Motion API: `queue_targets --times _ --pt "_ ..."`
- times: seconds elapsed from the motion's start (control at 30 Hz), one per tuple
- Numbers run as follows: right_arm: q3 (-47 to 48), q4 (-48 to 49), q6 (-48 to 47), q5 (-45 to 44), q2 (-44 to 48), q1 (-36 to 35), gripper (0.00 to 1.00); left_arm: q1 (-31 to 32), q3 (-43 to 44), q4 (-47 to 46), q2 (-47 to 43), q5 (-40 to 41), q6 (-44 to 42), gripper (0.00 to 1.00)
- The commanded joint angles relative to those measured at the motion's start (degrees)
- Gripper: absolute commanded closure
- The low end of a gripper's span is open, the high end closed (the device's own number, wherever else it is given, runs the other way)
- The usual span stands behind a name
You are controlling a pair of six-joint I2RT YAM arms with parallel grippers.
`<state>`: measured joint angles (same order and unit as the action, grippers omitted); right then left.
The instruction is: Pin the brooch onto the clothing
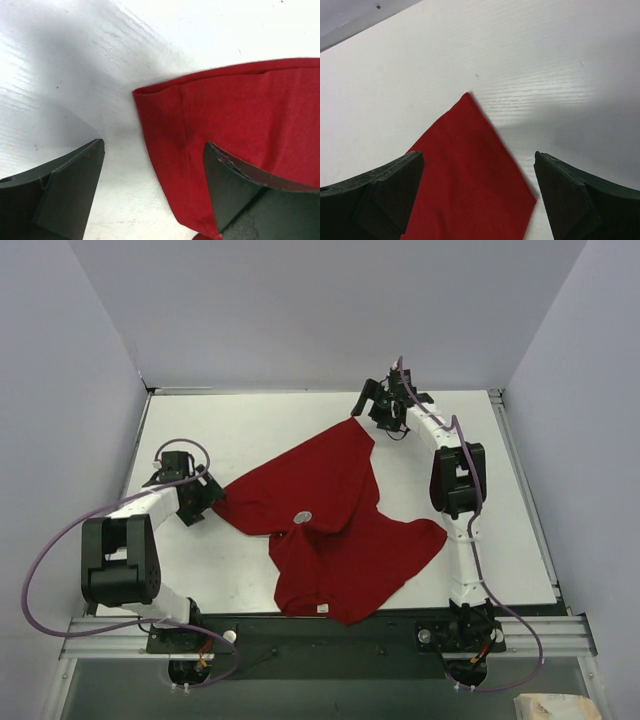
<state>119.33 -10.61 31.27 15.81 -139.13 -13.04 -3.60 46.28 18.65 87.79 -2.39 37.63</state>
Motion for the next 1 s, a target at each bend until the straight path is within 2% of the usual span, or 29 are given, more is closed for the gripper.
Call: queue_targets --times 0.0,0.07,0.17,0.2,0.33,0.53,0.57,0.63,0.7,0.97 --pt "6.78 -4.23 1.69 0.54 -3.68 0.29 0.01 -0.36 1.44 -3.10 3.17 -1.03 1.04 0.14" --pt "9.86 -5.12 2.57 0.88 -5.96 0.55 0.01 -0.27 1.97 -3.27 4.49 -0.77 0.96 0.18" --pt "13.82 -5.91 3.88 2.20 -9.13 0.82 0.02 -0.27 3.02 -3.97 6.25 -0.86 0.52 0.32" --pt "14.78 -5.91 4.32 3.16 -9.75 0.82 0.02 -0.36 3.29 -4.15 6.69 -1.12 0.26 0.39" --pt "18.21 -5.91 6.52 6.59 -12.74 1.00 0.05 -0.19 5.83 -4.77 9.85 -2.88 -0.10 0.49" --pt "19.62 -6.00 8.02 9.75 -15.38 1.00 0.11 0.34 9.34 -5.56 12.84 -5.25 -1.15 0.73" --pt "20.24 -6.09 8.28 10.37 -16.16 1.00 0.15 0.69 10.05 -5.30 13.02 -5.34 -1.50 0.76" --pt "20.68 -6.17 9.42 11.69 -16.78 1.08 0.17 0.96 11.11 -4.68 13.20 -5.60 -1.85 0.79" --pt "21.56 -6.61 10.21 12.83 -17.75 1.08 0.23 1.31 12.95 -4.07 12.94 -6.13 -2.56 0.79" --pt "20.25 -9.95 10.31 14.07 -18.02 0.82 0.35 3.16 18.05 -1.34 10.39 -6.48 -3.87 0.80"
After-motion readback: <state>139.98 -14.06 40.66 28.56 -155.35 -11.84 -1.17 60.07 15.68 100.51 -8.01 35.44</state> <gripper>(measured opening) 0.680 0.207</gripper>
